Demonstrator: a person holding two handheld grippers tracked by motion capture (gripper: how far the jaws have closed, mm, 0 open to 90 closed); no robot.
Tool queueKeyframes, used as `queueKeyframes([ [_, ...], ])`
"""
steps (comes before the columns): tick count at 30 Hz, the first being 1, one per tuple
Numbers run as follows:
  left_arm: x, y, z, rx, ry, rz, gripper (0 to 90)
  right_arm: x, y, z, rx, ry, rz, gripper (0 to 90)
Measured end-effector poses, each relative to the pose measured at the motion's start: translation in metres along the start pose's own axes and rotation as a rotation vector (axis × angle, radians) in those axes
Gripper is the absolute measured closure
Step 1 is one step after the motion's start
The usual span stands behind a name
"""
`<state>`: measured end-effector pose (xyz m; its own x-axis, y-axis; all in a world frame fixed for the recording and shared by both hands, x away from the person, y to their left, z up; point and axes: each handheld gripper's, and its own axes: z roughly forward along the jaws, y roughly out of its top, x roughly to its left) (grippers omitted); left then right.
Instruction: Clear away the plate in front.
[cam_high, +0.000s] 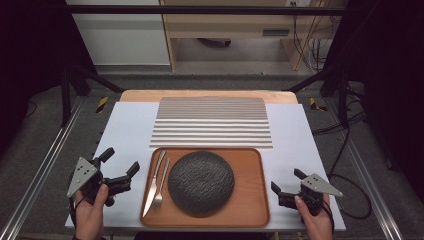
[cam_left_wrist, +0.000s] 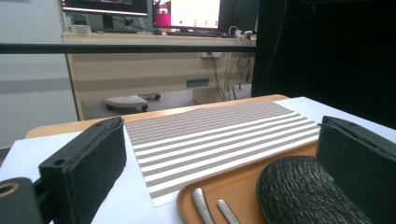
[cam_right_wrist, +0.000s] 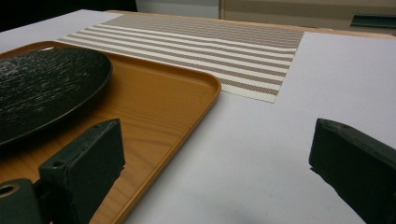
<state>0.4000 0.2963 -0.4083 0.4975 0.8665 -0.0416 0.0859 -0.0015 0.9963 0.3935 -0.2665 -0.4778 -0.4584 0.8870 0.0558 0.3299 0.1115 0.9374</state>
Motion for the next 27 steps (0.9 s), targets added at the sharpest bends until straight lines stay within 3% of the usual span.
queueKeyframes([
  [27,0.025,-0.008,-0.011,-0.008,0.047,-0.03,2.0,-0.001,0.0,-0.001,-0.002,-0.003,0.004,3.6],
])
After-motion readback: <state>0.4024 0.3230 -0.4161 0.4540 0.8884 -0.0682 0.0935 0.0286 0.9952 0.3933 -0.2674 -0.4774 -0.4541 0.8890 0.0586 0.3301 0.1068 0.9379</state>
